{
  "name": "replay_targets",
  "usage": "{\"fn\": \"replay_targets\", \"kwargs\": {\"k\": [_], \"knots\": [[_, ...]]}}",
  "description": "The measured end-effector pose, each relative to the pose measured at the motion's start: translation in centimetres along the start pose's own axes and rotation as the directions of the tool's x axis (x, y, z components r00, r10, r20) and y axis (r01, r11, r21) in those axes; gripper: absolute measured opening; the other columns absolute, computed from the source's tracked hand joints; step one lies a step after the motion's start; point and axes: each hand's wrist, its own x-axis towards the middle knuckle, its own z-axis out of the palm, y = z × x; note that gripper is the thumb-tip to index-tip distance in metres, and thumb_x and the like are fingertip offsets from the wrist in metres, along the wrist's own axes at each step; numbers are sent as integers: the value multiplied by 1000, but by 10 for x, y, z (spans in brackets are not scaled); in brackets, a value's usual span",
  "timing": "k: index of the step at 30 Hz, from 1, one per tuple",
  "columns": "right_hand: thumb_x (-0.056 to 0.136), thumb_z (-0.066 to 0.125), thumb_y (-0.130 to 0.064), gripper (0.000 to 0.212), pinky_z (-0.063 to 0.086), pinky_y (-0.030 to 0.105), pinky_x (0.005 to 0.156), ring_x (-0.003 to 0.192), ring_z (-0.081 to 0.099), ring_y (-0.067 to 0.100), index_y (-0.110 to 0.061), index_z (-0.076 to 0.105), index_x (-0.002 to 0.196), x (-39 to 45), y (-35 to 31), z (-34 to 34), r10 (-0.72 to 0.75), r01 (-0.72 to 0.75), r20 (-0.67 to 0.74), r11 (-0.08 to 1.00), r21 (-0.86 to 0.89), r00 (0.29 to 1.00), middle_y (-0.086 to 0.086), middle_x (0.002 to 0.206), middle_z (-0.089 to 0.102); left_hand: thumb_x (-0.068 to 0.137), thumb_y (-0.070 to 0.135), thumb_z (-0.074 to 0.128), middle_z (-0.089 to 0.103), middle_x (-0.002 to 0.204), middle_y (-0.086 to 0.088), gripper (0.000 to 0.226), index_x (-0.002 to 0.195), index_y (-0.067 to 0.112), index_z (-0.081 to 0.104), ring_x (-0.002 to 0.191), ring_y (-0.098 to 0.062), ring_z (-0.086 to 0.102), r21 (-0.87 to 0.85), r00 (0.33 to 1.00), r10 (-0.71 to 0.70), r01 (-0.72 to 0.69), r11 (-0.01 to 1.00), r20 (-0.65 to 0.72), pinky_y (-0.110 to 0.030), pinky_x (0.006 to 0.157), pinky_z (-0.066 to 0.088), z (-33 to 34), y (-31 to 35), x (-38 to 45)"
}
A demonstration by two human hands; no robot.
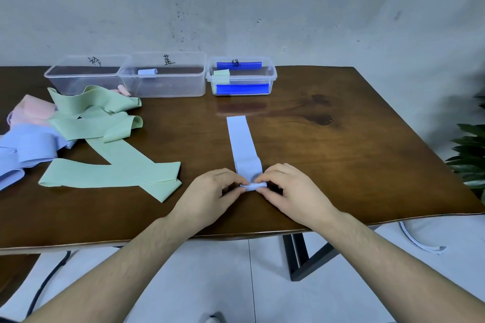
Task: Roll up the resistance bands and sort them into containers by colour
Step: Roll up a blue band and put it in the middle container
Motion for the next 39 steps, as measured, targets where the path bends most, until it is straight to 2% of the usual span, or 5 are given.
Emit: {"fn": "replay_targets", "kwargs": {"k": [13, 19, 23, 28, 39], "knots": [[96, 65, -33, 33, 39, 14, 87, 101, 41, 2, -26, 68, 127, -3, 3, 4, 10, -12, -63, 999, -44, 998, -16, 109, 54, 89, 16, 73, 63, 100, 6, 20, 108, 13, 75, 79, 10, 43, 123, 995, 92, -87, 989, -33, 3, 79, 31, 7, -2, -1], [97, 58, -45, 47, 34, 32, 109, 128, 36, 5, -30, 53, 142, 9, 0, 0, 49, -47, 17, 995, -91, 999, -16, 138, 52, 93, 25, 67, 55, 116, 4, 19, 109, 16, 74, 67, -9, 55, 194, 990, 134, -126, 973, -33, -26, 66, 50, 4, -3, -2], [99, 57, -41, 36, 36, 31, 101, 117, 40, 3, -30, 63, 133, 11, 3, 2, -8, 12, 49, 997, -79, 999, -19, 126, 58, 94, 29, 65, 53, 134, 4, 19, 109, 21, 72, 64, -14, 61, 219, 993, 112, -101, 971, -41, -29, 65, 52, 5, -2, -3], [100, 57, -40, 35, 37, 28, 98, 106, 38, 5, -29, 65, 132, 14, 6, 1, -23, 29, 63, 995, -100, 998, -18, 112, 53, 95, 23, 64, 67, 114, 7, 20, 113, 18, 70, 94, -12, 65, 189, 991, 130, -121, 975, -39, -38, 76, 57, 6, -3, -1], [96, 65, -37, 23, 41, 18, 89, 101, 45, 3, -30, 71, 116, 30, 8, -6, 38, -41, 116, 999, 23, 993, -18, 105, 63, 91, 23, 68, 64, 113, 5, 22, 112, 17, 71, 83, -14, 66, 272, 995, 84, -64, 960, -63, -32, 71, 57, 9, 4, 3]]}}
